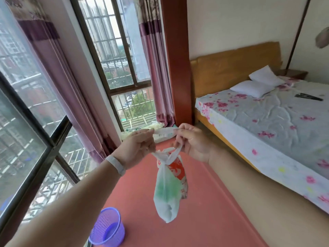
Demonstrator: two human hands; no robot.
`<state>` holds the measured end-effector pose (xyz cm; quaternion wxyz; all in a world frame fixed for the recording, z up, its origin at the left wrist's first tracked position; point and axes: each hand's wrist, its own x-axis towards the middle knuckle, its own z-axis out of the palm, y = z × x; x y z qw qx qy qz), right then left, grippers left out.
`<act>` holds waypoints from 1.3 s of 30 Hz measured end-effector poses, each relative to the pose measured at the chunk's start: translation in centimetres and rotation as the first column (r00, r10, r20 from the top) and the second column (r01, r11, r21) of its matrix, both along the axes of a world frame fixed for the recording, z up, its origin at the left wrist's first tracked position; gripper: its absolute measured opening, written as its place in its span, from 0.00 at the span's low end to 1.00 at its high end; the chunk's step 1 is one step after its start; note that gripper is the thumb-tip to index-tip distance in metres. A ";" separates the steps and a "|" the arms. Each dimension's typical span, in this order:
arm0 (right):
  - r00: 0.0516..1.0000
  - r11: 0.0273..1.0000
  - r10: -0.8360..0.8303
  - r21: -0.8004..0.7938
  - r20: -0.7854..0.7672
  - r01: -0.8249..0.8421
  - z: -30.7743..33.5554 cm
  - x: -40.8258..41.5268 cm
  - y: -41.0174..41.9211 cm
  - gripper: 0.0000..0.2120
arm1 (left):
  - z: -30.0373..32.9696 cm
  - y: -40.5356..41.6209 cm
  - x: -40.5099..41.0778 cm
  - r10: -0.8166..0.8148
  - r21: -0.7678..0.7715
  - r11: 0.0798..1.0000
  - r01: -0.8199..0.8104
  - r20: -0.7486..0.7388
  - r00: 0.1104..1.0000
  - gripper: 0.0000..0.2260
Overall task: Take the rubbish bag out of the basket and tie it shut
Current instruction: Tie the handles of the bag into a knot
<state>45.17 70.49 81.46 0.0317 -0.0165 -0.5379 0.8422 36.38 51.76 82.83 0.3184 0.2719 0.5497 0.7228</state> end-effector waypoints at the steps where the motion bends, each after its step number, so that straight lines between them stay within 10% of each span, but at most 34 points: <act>1: 1.000 1.000 -0.013 -0.002 0.003 0.013 0.2 0.1 0.4 0.17 | -0.2 0.6 0.1 0.012 0.045 0.999 -0.014 0.041 0.999 0.18; 13: 0.982 0.964 -0.181 0.209 0.062 0.164 1.9 0.8 4.4 0.18 | 1.9 5.5 0.4 -0.042 -0.248 0.969 0.003 -0.151 0.988 0.22; 24: 0.998 0.970 -0.011 0.244 0.058 -0.003 0.8 2.9 7.5 0.01 | 4.6 11.6 2.9 -0.156 -0.396 0.918 0.023 -0.306 0.939 0.13; 39: 0.929 0.759 -0.286 0.648 0.235 0.070 -8.3 11.2 16.7 0.26 | 6.7 22.4 7.0 -0.159 -0.298 0.952 0.068 -0.296 0.942 0.07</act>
